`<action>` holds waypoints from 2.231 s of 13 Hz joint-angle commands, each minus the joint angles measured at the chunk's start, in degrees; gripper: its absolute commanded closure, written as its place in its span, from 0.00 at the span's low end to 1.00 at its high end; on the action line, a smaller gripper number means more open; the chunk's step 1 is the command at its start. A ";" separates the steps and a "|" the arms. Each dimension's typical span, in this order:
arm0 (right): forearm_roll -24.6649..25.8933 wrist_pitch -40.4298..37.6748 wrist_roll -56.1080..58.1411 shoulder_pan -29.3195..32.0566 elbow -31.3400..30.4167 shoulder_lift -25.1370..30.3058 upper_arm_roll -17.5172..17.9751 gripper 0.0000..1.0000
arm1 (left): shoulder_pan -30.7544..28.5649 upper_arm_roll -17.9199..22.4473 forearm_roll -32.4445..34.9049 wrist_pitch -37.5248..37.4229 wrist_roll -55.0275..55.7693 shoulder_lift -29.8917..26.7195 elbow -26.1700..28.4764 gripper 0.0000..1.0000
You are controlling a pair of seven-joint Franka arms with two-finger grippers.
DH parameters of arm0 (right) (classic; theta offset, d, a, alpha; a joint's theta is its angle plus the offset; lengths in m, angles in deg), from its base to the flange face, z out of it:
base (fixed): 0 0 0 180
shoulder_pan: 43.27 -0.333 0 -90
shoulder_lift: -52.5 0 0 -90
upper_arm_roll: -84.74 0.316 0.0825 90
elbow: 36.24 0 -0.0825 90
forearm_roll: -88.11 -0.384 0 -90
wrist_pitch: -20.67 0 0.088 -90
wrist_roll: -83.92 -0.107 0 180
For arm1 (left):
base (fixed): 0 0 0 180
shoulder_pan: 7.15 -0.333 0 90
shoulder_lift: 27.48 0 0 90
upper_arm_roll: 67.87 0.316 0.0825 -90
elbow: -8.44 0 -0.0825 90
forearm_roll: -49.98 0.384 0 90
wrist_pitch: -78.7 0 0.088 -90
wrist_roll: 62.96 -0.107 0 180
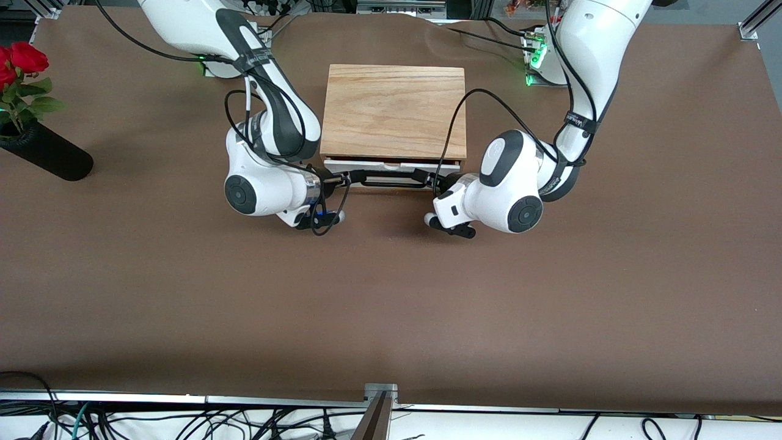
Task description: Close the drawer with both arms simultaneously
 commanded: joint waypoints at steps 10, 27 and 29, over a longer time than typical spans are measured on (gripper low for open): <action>4.41 -3.62 2.13 1.82 0.71 5.84 -5.08 0.00 | -2.60 0.74 -0.29 -10.75 -1.54 -1.29 -5.57 0.00; 32.39 -26.68 7.03 5.60 16.30 19.36 -18.80 0.00 | -14.63 8.31 34.35 -9.65 1.09 -33.24 2.86 0.00; 32.64 -25.97 7.05 10.74 16.30 20.16 -15.06 0.00 | -17.19 4.01 34.61 -7.76 1.27 -36.09 5.91 0.00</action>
